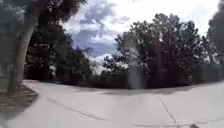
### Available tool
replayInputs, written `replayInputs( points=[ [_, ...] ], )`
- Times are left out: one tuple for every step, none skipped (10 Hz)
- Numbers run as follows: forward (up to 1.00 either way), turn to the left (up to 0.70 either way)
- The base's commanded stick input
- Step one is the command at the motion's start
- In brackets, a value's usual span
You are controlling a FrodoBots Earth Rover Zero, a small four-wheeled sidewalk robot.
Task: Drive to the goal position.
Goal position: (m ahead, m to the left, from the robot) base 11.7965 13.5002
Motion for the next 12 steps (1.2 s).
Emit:
replayInputs(
  points=[
    [0.69,0.14],
    [0.69,0.14],
    [0.69,0.14],
    [0.69,0.14],
    [0.69,0.14],
    [0.69,0.14],
    [0.69,0.14],
    [0.69,0.14],
    [0.69,0.14],
    [0.69,0.14],
    [0.69,0.14],
    [0.69,0.14]
  ],
)
